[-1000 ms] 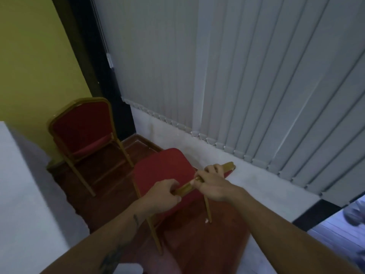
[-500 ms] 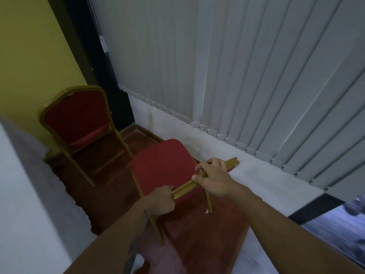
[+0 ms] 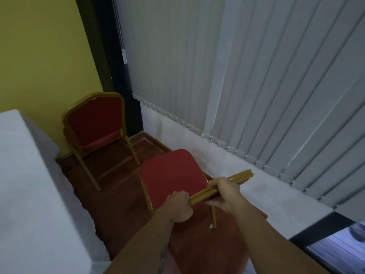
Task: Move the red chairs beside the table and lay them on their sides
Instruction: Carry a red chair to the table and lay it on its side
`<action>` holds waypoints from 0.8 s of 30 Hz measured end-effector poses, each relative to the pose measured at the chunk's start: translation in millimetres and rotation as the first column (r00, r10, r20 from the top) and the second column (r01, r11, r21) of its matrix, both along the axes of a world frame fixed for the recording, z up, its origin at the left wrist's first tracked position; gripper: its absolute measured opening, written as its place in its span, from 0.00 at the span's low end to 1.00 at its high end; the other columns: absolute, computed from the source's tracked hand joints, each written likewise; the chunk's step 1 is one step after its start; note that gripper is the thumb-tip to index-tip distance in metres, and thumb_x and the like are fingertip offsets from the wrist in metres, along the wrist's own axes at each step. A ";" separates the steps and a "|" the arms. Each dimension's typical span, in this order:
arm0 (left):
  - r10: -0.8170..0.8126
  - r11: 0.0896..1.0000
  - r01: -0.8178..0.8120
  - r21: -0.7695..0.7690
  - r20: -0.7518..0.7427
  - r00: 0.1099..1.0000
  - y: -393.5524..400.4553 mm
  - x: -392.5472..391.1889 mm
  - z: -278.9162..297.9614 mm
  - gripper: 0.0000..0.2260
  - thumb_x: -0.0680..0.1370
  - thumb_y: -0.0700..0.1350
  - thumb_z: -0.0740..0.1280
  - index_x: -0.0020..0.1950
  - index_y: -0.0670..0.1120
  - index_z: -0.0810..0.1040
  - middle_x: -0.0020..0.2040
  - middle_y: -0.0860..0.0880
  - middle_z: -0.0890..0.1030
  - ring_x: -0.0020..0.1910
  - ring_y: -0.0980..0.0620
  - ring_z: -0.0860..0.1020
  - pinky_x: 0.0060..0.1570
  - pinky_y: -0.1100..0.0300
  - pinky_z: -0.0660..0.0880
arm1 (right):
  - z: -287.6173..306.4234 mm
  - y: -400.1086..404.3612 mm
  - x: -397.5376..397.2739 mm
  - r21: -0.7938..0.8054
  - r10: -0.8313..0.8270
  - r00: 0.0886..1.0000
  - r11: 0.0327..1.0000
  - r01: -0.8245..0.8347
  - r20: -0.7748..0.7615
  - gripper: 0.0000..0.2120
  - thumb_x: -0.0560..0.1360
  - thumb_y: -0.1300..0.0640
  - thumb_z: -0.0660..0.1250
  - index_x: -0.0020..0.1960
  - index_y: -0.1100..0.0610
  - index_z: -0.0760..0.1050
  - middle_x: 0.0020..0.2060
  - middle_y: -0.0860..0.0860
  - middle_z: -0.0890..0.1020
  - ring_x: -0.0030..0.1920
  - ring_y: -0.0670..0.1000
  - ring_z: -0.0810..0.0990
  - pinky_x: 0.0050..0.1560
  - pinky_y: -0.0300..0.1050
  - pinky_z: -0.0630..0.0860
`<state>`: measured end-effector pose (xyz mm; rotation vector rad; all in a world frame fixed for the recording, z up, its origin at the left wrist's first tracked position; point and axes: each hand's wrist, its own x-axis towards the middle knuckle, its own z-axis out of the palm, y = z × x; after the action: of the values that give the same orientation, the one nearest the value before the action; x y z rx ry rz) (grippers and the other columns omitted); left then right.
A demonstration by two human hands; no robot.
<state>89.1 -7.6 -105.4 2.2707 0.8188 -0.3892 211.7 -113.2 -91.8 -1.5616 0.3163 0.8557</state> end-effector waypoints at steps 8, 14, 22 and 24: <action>-0.068 0.997 0.071 0.033 -0.090 0.994 -14.1 -10.2 9.9 0.15 0.73 0.43 0.64 0.58 0.44 0.80 0.59 0.41 0.78 0.56 0.39 0.79 0.54 0.49 0.78 | 3.8 -7.8 -16.6 0.067 -0.056 0.998 0.996 0.054 0.037 0.28 0.70 0.72 0.65 0.65 0.57 0.59 0.52 0.64 0.78 0.44 0.62 0.84 0.35 0.67 0.84; -0.071 0.996 0.077 0.055 -0.106 0.992 -27.4 -20.8 10.6 0.17 0.77 0.43 0.65 0.65 0.42 0.78 0.62 0.41 0.78 0.59 0.40 0.78 0.54 0.52 0.76 | 12.3 -12.9 -24.2 0.024 0.078 0.995 0.997 -0.080 0.070 0.25 0.71 0.72 0.63 0.67 0.63 0.63 0.44 0.63 0.77 0.40 0.65 0.84 0.26 0.59 0.81; -0.001 0.999 0.007 0.051 -0.126 0.992 -33.0 -35.3 19.1 0.17 0.77 0.44 0.66 0.65 0.40 0.77 0.65 0.40 0.77 0.62 0.39 0.78 0.48 0.56 0.73 | 3.1 2.0 -22.1 0.015 0.244 0.962 0.969 -0.247 0.127 0.23 0.67 0.70 0.65 0.62 0.65 0.69 0.39 0.60 0.75 0.39 0.64 0.83 0.36 0.67 0.83; 0.018 0.999 -0.012 0.047 -0.133 0.991 -33.4 -37.7 22.7 0.18 0.76 0.45 0.68 0.65 0.41 0.77 0.64 0.40 0.78 0.61 0.39 0.78 0.48 0.56 0.73 | 1.9 6.0 -19.2 0.004 0.291 0.948 0.956 -0.294 0.124 0.20 0.67 0.70 0.65 0.58 0.63 0.70 0.38 0.59 0.75 0.39 0.63 0.83 0.39 0.70 0.83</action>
<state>51.5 -41.0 -82.7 2.2988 0.9208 -0.5253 192.5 -107.1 -89.9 -1.6567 -0.0166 0.9822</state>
